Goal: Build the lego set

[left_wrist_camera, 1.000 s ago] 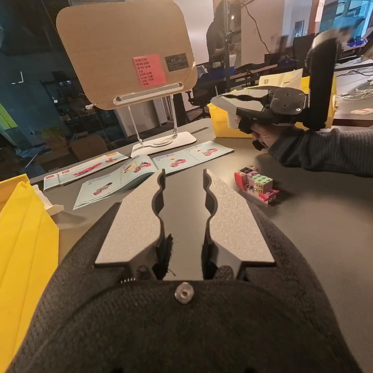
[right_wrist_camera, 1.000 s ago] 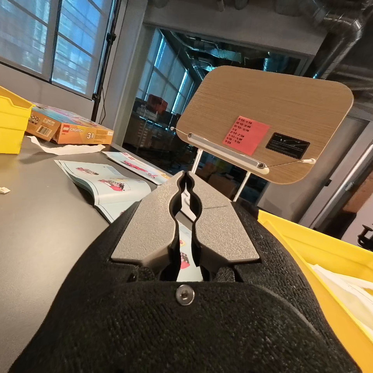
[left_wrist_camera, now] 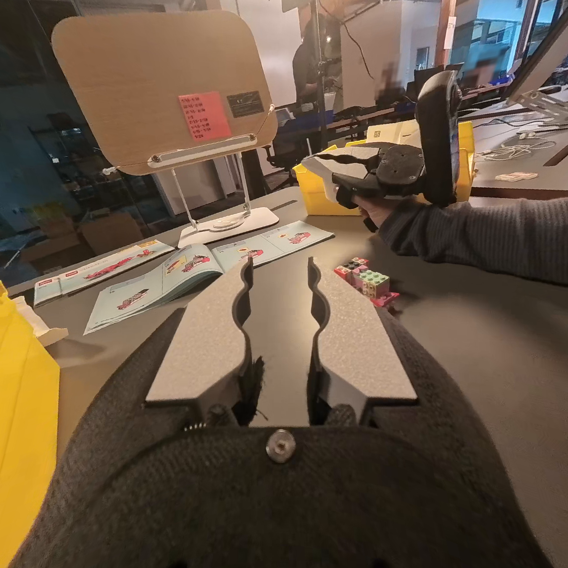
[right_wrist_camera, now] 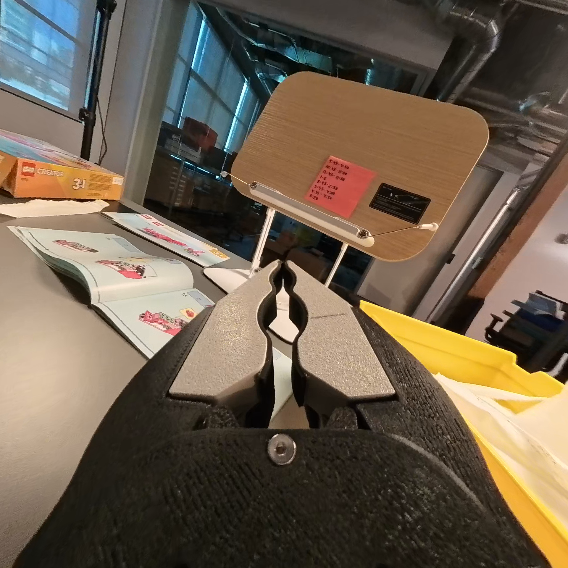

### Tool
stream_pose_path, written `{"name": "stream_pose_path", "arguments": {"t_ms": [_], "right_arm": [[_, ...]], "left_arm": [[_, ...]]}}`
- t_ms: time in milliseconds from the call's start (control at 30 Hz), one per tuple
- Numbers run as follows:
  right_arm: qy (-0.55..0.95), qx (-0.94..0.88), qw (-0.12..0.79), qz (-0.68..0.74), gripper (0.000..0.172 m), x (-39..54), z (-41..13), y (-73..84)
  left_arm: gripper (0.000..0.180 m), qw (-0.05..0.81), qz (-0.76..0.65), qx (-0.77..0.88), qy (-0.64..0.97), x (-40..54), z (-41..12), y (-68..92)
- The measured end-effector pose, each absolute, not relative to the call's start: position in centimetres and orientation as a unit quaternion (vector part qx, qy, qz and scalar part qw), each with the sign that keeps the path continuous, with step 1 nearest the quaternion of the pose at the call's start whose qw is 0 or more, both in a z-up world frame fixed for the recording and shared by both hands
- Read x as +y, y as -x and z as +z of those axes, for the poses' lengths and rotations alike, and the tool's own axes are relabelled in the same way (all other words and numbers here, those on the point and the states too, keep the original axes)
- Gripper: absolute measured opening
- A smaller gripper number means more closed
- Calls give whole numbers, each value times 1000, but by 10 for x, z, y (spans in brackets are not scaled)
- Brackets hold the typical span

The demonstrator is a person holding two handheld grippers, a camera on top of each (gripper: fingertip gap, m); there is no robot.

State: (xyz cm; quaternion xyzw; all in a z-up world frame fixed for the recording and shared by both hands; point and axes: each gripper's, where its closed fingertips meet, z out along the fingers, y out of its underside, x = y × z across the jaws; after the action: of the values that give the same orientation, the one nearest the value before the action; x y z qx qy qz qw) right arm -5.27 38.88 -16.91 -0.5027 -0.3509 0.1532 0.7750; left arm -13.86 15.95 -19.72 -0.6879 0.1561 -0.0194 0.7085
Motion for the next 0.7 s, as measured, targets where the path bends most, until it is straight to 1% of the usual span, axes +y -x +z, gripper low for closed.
{"name": "stream_pose_path", "arguments": {"t_ms": [233,300,400,500,533,633,700], "right_arm": [[502,-342,771,190,0,389,-167,51],[506,-335,769,202,0,390,-166,49],[506,-331,767,214,0,390,-165,48],[507,-333,767,212,0,389,-166,49],[505,-335,767,212,0,389,-166,50],[505,-340,764,212,0,388,-167,52],[506,-342,763,212,0,388,-168,53]], "left_arm": [[35,702,-3,190,686,157,-199,127],[38,695,12,219,685,139,-188,119],[38,704,102,229,665,102,-156,134],[39,686,199,139,686,74,-138,193],[43,666,208,103,709,68,-142,213],[60,606,181,12,775,56,-173,259],[59,576,154,-22,802,52,-190,272]]}}
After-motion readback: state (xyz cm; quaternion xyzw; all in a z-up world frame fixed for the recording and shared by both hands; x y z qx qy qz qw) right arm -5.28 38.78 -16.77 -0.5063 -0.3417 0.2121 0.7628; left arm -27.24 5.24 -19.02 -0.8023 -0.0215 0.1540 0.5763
